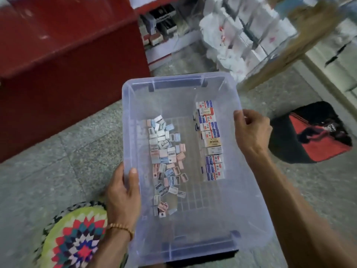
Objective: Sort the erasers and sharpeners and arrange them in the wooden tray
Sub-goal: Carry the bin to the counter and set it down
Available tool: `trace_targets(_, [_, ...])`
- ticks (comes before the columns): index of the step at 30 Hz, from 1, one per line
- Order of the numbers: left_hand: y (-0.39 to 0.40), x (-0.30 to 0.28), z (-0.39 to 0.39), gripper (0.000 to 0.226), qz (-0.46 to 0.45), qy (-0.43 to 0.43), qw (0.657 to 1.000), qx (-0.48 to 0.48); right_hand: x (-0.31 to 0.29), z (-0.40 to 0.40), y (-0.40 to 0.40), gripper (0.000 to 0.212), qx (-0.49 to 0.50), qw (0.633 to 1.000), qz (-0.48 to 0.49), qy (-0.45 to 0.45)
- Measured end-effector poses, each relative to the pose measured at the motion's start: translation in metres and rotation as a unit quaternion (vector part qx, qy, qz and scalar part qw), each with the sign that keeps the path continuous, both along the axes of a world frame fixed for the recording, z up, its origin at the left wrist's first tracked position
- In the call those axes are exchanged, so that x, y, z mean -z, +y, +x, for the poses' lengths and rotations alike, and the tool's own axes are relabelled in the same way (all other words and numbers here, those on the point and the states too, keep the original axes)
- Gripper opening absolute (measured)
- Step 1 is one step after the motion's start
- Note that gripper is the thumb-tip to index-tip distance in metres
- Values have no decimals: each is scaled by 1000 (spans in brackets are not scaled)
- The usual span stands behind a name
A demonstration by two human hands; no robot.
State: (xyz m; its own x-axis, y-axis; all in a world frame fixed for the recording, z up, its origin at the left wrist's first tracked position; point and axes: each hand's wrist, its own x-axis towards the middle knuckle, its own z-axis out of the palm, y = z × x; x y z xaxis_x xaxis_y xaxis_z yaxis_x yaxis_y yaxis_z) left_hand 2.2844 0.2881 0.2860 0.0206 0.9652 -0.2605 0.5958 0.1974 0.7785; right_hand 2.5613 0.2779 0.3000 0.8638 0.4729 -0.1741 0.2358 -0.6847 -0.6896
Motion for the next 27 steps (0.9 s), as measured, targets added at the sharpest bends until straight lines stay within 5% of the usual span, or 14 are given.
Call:
trace_targets(6, [61, 29, 6, 48, 17, 9, 994, -107, 27, 9, 121, 37, -130, 991, 1, 12])
trace_targets(12, [120, 81, 4, 38, 23, 18, 986, -165, 81, -3, 216, 34, -182, 983, 26, 9])
trace_targets(27, [163, 259, -44, 28, 7, -6, 960, -280, 286, -63, 303, 33, -288, 956, 38, -27])
